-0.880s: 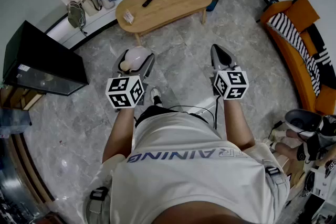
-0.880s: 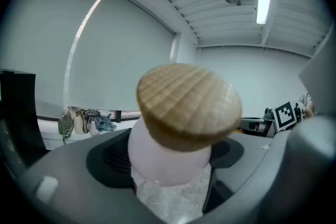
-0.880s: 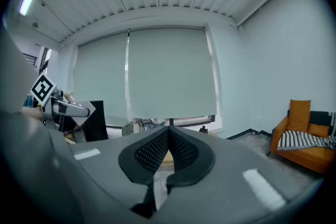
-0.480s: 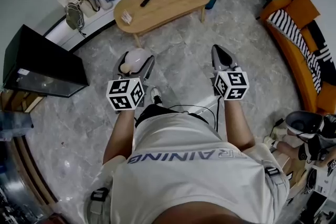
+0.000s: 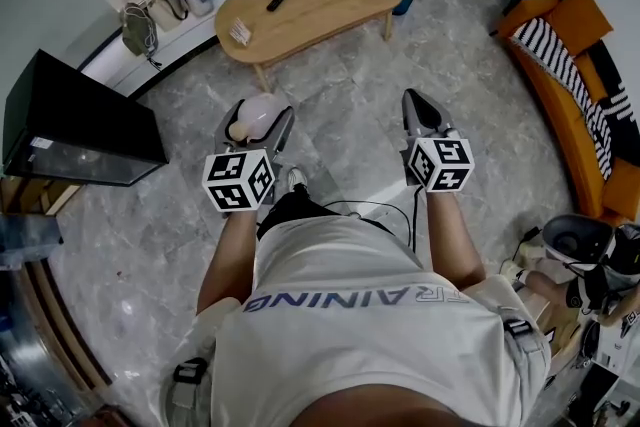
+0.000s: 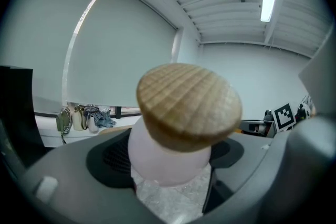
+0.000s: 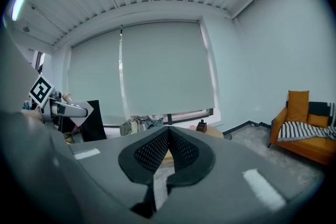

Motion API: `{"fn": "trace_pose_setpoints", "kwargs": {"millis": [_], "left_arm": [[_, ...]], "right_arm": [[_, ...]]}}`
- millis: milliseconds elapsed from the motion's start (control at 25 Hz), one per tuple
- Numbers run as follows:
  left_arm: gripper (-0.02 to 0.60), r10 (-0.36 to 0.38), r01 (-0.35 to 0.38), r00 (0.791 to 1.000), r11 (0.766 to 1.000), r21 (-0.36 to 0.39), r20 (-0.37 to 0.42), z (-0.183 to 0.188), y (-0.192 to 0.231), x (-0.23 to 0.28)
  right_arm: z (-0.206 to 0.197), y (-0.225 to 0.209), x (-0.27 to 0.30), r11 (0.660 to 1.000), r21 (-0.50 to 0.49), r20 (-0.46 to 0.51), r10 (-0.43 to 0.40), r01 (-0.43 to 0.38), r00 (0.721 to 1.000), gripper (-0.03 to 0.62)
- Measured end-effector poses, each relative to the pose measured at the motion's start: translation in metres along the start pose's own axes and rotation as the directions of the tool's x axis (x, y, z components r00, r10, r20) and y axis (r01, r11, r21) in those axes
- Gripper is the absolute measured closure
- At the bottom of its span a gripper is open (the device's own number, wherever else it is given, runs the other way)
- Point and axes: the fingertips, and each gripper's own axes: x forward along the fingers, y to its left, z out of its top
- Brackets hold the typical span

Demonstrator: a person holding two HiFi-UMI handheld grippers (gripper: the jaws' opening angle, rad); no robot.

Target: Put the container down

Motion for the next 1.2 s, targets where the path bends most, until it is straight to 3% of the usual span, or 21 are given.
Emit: {"fn": "trace_pose_setpoints", "kwargs": {"millis": [280, 640, 1000, 1200], "left_arm": [[0.179, -0.021, 0.021, 1.0, 0.999, -0.024, -0.013, 0.014, 0.062, 0.053], [0.179, -0.036, 0.036, 0.999, 0.999, 0.001, -0.008, 0.05, 0.16, 0.115], [0.179, -0.009, 0.007, 0.999, 0.999, -0.039, -0.043, 0.054, 0.207, 0.157], [0.179, 0.043, -0.046, 0.997, 0.998, -0.049, -0.06, 0.058, 0.229, 0.188]], "right_arm": [[0.011, 0.017, 0.075, 1.0, -0.02, -0.023, -0.012, 0.012, 1.0, 0.579], [0.041, 0.063, 0.184, 0.999, -0.053, -0.021, 0.003, -0.004, 1.0, 0.579], [0.051, 0.073, 0.268, 0.995, -0.063, -0.051, 0.069, -0.072, 0.996, 0.579], [0.049, 0.067, 0.326, 0.99, -0.051, -0.075, 0.13, -0.134, 0.989, 0.579]]}}
